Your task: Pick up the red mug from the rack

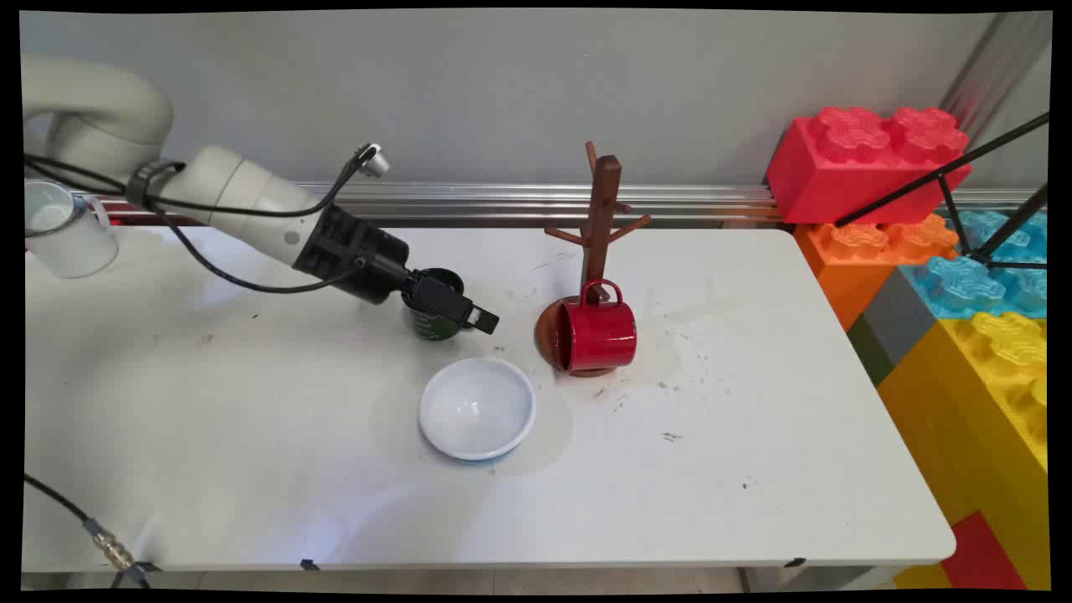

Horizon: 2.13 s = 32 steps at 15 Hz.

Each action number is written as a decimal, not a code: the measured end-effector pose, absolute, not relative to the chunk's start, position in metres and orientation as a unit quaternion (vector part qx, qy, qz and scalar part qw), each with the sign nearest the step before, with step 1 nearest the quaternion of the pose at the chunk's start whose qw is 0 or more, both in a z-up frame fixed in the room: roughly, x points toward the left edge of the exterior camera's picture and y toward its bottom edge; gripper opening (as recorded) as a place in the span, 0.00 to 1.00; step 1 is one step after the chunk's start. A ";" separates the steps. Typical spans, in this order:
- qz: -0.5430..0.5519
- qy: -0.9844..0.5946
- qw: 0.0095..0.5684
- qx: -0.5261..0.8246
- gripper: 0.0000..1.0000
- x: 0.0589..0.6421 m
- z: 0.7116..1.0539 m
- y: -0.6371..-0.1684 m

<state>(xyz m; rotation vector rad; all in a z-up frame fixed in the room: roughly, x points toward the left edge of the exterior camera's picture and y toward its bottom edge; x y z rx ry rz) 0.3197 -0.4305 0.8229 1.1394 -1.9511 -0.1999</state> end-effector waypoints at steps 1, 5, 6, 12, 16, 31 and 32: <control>-0.082 -0.776 0.428 0.455 1.00 0.319 0.820 -0.429; -0.085 -0.765 0.449 0.454 1.00 0.313 0.806 -0.424; -0.084 -0.763 0.455 0.452 1.00 0.310 0.801 -0.423; -0.060 -0.765 0.475 0.431 1.00 0.295 0.785 -0.421; -0.031 -0.775 0.482 0.409 1.00 0.283 0.780 -0.421; 0.021 -0.796 0.481 0.366 1.00 0.259 0.776 -0.422; 0.025 -0.798 0.480 0.364 1.00 0.257 0.774 -0.424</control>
